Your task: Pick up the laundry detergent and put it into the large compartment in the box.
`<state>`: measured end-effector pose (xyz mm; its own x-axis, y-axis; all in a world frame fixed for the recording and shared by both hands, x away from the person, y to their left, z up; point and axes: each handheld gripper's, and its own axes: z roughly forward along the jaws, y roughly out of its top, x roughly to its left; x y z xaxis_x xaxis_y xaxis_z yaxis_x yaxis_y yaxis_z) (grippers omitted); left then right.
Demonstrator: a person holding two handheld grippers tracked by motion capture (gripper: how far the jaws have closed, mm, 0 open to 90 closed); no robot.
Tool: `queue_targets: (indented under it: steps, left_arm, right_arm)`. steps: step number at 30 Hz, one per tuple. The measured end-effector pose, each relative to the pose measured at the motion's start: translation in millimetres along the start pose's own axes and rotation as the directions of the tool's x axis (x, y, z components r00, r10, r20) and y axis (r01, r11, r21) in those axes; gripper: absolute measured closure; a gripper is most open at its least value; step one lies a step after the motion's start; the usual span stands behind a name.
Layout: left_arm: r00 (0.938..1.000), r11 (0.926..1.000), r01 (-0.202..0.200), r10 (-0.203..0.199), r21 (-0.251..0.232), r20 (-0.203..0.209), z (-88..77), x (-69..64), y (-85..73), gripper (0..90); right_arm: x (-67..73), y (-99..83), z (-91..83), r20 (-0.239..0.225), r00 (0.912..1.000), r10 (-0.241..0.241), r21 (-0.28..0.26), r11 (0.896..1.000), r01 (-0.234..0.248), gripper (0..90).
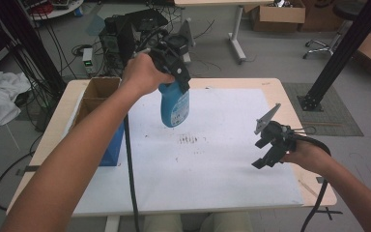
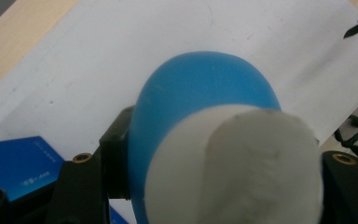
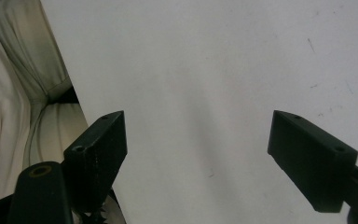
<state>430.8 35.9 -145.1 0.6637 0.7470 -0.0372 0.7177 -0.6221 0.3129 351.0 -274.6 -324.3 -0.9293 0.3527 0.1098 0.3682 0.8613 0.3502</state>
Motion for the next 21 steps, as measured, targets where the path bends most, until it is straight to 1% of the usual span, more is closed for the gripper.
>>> queue_targets:
  steps: [2, 4, 7, 9, 10, 11, 14, 15, 16, 18, 21]
  left_arm:
    - [0.9995, 0.9995, 0.028, -0.028, -0.013, -0.015, -10.9, 3.0, -0.4, 37.9]
    - [0.9978, 0.9979, 0.058, -0.059, -0.027, -0.028, -21.0, 5.4, -1.3, 37.9]
    - [0.9955, 0.9958, 0.085, -0.086, -0.035, -0.04, -32.9, 8.7, -2.3, 37.9]
    - [0.9929, 0.9935, 0.108, -0.11, -0.036, -0.046, -41.2, 11.6, -3.0, 37.9]
    - [0.9917, 0.9926, 0.117, -0.118, -0.035, -0.051, -45.4, 13.5, -3.5, 37.9]
    - [0.9896, 0.9907, 0.131, -0.133, -0.036, -0.056, -49.0, 14.7, -3.9, 37.9]
    - [0.9783, 0.981, 0.19, -0.193, -0.04, -0.077, -63.4, 23.2, -7.0, 37.9]
    - [0.9783, 0.981, 0.19, -0.193, -0.04, -0.077, -63.4, 23.2, -7.0, 37.9]
    - [0.9742, 0.9771, 0.209, -0.211, -0.043, -0.079, -66.9, 26.0, -8.3, 37.9]
    - [0.9628, 0.9663, 0.252, -0.256, -0.051, -0.087, -73.6, 31.3, -11.5, 37.9]
    - [0.9413, 0.9458, 0.318, -0.323, -0.067, -0.097, -83.5, 40.3, -18.1, 37.9]
  right_arm:
    - [0.9, 1.0, -0.6, -0.001, 1.0, 0.0, 0.003, 1.0, 0.0, 19.8]
    - [1.1, 2.0, -1.0, 0.0, 0.9999, -0.01, -0.003, 1.0, 0.01, 19.8]
    - [2.1, 3.5, -1.2, 0.0, 0.9999, -0.015, -0.004, 1.0, 0.015, 19.8]
    - [2.5, 3.9, -1.1, 0.001, 0.9999, -0.016, -0.004, 1.0, 0.016, 19.8]
    - [2.8, 4.9, -1.1, 0.0, 0.9997, -0.024, -0.007, 1.0, 0.024, 19.8]
    - [3.1, 5.5, -1.4, 0.001, 0.9997, -0.026, -0.007, 1.0, 0.026, 19.8]
    - [4.0, 7.4, -1.7, -0.001, 0.9995, -0.032, -0.009, 0.999, 0.032, 19.8]
    - [4.0, 7.4, -1.7, -0.001, 0.9995, -0.032, -0.009, 0.999, 0.032, 19.8]
    - [4.2, 8.5, -1.4, -0.001, 0.9993, -0.036, -0.01, 0.999, 0.036, 19.8]
    - [4.9, 9.6, -0.9, -0.003, 0.9993, -0.036, -0.008, 0.999, 0.036, 19.8]
    - [4.7, 10.5, -0.1, -0.006, 0.999, -0.043, -0.009, 0.999, 0.043, 19.9]
